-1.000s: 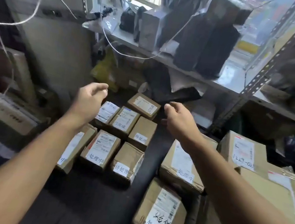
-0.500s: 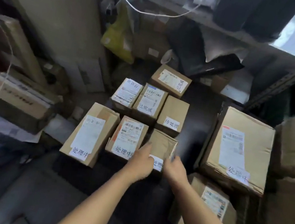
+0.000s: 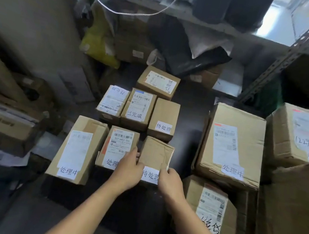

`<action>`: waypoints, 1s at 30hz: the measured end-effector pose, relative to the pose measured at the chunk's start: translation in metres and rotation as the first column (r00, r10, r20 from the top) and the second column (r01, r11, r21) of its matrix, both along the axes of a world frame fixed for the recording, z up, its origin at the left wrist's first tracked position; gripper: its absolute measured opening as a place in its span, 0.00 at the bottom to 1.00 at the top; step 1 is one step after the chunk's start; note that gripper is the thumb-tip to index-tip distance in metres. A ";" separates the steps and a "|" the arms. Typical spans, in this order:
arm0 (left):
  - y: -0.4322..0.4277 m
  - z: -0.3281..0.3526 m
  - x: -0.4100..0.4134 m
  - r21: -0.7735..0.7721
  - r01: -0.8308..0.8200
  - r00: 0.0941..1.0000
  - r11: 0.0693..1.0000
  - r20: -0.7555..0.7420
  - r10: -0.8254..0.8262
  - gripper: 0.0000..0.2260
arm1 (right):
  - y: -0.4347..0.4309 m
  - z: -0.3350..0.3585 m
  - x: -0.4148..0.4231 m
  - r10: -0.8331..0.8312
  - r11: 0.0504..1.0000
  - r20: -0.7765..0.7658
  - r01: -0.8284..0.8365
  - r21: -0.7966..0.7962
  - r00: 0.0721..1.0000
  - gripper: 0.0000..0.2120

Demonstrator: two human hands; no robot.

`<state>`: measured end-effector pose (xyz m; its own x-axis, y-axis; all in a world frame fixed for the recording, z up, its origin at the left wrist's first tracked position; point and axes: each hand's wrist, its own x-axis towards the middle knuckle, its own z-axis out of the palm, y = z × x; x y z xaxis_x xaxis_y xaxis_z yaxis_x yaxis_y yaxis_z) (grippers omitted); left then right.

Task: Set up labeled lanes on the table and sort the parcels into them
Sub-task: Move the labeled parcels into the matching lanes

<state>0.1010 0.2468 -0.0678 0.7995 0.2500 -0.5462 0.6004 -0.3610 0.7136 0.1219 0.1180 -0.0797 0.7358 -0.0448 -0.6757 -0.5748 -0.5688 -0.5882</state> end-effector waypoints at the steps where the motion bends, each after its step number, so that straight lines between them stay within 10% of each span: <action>1: 0.001 0.002 -0.005 0.013 0.010 1.000 1.000 0.018 -0.010 0.17 | -0.003 0.006 -0.003 -0.009 1.000 0.022 0.009 0.008 1.000 0.16; 30: -0.094 0.183 0.006 -0.330 0.165 0.841 0.929 0.540 0.043 0.14 | -0.127 0.219 -0.041 -0.150 0.965 0.568 -0.006 0.263 0.809 0.13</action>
